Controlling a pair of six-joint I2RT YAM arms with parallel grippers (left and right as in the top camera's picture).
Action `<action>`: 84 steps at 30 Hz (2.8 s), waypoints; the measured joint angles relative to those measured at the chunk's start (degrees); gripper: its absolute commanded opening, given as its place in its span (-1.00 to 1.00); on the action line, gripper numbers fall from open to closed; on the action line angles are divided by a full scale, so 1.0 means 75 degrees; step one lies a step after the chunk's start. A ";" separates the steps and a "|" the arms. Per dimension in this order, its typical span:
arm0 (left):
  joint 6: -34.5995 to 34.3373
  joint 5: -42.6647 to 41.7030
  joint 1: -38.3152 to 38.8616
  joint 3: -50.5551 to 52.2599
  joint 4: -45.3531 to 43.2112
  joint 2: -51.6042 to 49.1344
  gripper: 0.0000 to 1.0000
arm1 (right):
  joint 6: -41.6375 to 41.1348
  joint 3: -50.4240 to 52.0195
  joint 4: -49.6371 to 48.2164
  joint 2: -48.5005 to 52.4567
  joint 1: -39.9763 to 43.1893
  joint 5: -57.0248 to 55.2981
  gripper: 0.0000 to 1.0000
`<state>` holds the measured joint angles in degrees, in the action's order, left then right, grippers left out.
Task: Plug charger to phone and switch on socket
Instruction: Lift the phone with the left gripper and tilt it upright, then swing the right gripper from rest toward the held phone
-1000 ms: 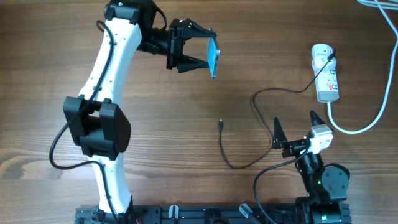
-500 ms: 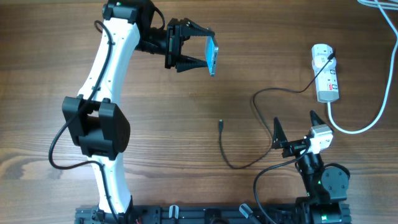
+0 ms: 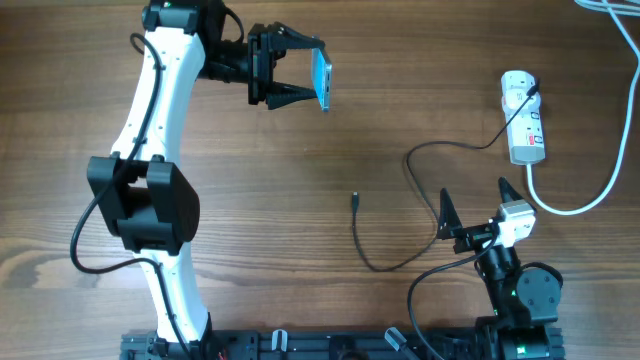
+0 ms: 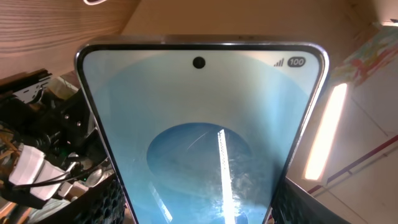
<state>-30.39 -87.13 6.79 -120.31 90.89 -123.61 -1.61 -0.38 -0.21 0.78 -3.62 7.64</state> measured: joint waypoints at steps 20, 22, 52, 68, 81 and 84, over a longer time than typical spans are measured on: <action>0.0003 -0.0003 0.0146 0.0000 0.0603 0.0000 0.18 | 0.0000 0.0000 0.0000 0.0000 0.0000 0.0000 1.00; 0.0003 -0.0003 0.0146 0.0003 0.0603 0.0000 0.18 | 0.0000 0.0000 0.0003 0.0000 0.0000 0.0000 1.00; 0.0003 -0.0003 0.0146 0.0000 0.0603 0.0000 0.17 | -0.5030 -0.0026 -0.1891 -0.0003 0.0000 0.2276 0.99; 0.0003 -0.0032 0.0146 0.0000 0.0629 0.0000 0.17 | -0.2585 -0.6184 0.3748 0.4998 0.0006 0.3040 0.99; 0.0003 -0.0058 0.0146 0.0000 0.0627 0.0000 0.17 | -0.2961 -0.7766 0.5689 0.7324 -0.0612 0.4097 0.99; 0.0003 -0.0058 0.0146 0.0000 0.0627 0.0000 0.16 | -0.2766 -0.8886 0.7236 0.7749 -0.1020 0.2821 1.00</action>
<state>-30.37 -87.57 7.88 -120.31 95.59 -123.61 -22.35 -67.02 54.06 58.89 -11.27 28.80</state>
